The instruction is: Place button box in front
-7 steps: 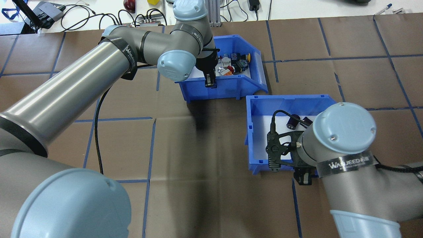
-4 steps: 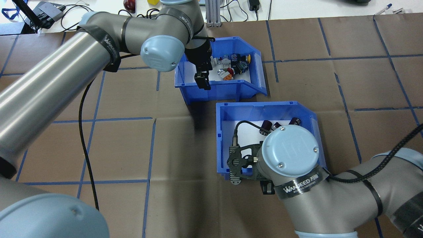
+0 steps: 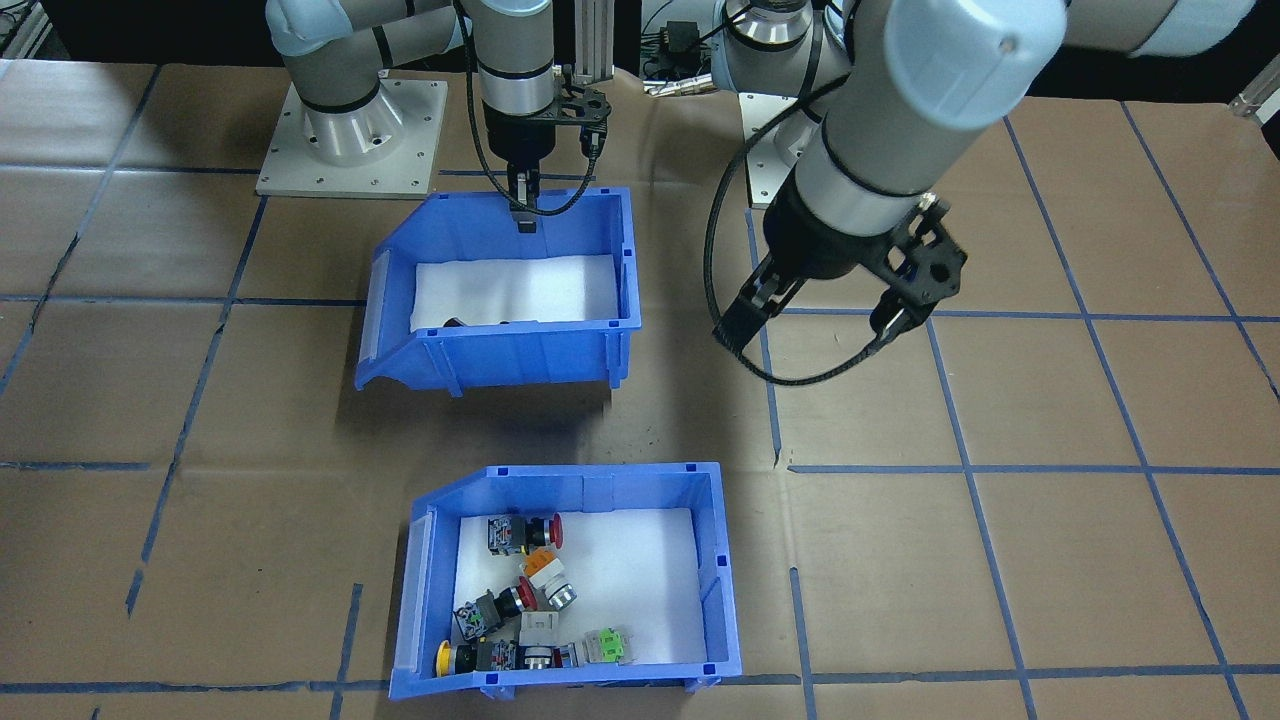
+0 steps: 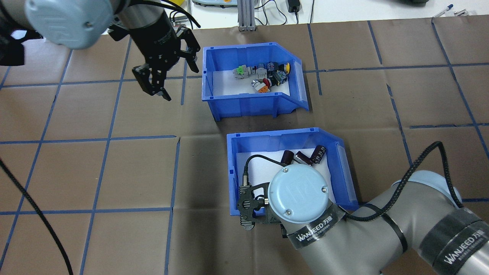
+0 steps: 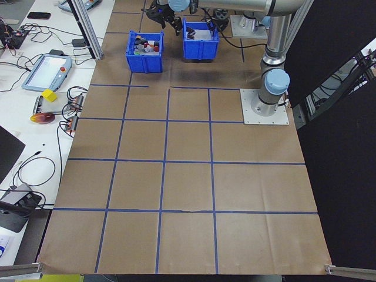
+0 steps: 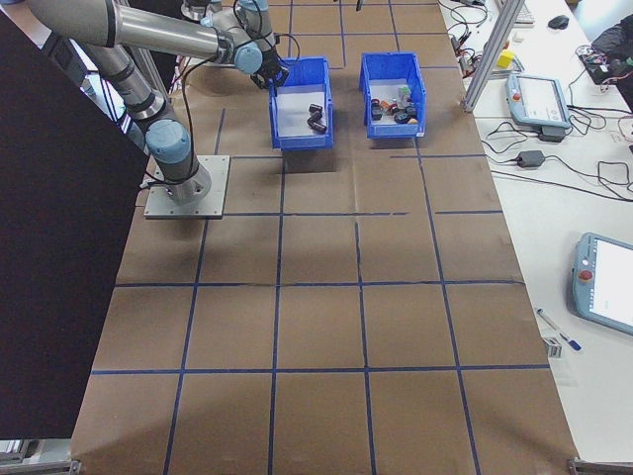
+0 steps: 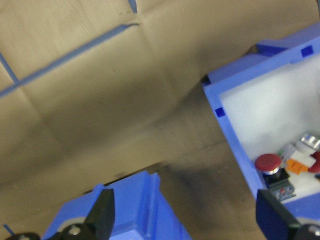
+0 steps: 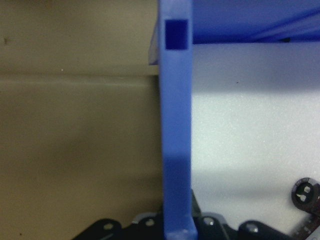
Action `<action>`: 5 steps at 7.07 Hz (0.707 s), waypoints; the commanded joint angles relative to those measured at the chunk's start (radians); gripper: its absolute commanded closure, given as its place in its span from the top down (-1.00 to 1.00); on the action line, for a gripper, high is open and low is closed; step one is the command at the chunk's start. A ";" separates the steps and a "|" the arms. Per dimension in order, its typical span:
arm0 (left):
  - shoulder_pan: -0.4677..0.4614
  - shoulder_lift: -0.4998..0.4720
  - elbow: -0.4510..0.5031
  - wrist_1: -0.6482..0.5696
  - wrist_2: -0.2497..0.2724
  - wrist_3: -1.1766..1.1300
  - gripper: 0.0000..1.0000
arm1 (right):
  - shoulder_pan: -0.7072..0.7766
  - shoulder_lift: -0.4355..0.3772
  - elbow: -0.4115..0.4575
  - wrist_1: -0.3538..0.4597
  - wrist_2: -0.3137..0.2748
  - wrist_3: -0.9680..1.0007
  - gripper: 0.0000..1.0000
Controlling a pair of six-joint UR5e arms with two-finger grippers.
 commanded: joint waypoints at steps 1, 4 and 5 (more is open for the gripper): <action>0.015 0.104 -0.008 -0.073 0.116 0.520 0.99 | 0.028 0.035 -0.008 -0.003 0.000 0.048 -0.84; 0.022 0.244 -0.112 -0.112 0.112 0.961 0.98 | 0.043 0.048 -0.008 0.000 0.003 0.096 -0.83; 0.022 0.288 -0.192 -0.059 0.110 0.986 0.98 | 0.051 0.048 -0.008 0.000 0.003 0.096 -0.83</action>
